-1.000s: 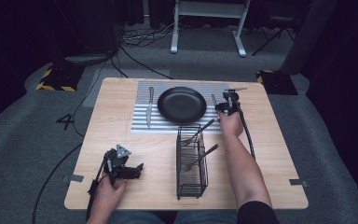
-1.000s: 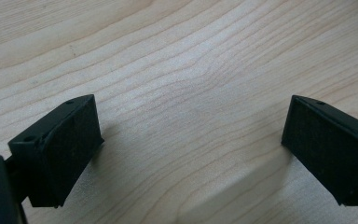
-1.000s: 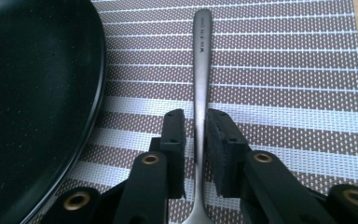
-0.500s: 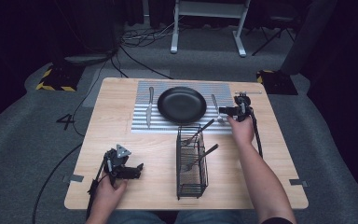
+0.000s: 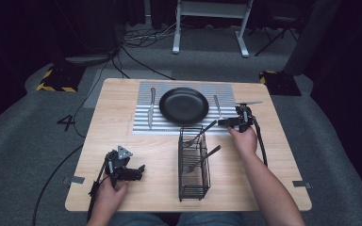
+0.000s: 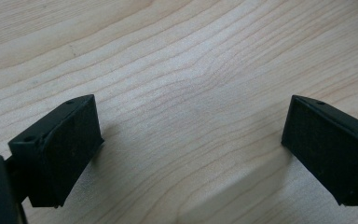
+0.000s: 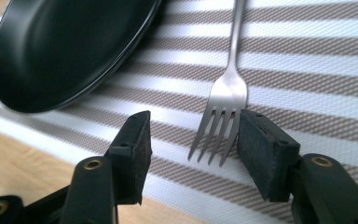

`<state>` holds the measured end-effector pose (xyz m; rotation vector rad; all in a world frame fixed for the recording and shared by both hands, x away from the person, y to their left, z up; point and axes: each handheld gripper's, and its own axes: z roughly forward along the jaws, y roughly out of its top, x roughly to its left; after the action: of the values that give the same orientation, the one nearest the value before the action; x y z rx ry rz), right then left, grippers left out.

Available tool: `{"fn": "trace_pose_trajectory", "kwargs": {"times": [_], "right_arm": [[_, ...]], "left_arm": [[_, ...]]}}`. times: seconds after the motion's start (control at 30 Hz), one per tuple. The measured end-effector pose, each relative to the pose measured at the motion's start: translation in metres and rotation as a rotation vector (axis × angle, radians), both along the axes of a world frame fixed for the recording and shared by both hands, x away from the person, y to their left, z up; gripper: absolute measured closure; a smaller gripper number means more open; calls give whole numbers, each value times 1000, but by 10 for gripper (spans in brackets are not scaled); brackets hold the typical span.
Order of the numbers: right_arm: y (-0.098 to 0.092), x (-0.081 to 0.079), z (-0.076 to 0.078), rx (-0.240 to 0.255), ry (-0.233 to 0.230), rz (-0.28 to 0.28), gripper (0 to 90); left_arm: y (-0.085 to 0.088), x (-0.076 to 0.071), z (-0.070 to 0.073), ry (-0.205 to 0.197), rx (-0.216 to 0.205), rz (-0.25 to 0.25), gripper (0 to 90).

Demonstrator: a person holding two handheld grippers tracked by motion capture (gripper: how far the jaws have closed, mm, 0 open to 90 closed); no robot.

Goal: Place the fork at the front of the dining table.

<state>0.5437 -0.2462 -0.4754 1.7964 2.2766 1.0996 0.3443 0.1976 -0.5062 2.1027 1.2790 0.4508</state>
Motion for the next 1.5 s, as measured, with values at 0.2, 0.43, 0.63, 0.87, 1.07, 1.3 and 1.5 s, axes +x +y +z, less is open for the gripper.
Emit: {"fn": "trace_pose_trajectory", "kwargs": {"times": [0.2,0.43,0.63,0.87,1.07,1.3,1.5], "right_arm": [[8,-4,2,5,-10,30,454],[3,-18,18,27,-96,54,463],[-4,-46,51,-120,-225,103,434],[-19,-85,66,-196,-341,198,398],[-43,-117,67,-158,-383,213,368],[-70,-145,54,-123,-370,178,357],[-89,-164,37,-100,-354,156,353]], "left_arm": [[0,0,0,0,0,0,47],[0,0,0,0,0,0,46],[0,0,0,0,0,0,47],[0,0,0,0,0,0,46],[-1,2,0,-4,1,2,45],[-1,2,0,-4,2,1,45],[-1,2,0,-4,2,2,46]]}}
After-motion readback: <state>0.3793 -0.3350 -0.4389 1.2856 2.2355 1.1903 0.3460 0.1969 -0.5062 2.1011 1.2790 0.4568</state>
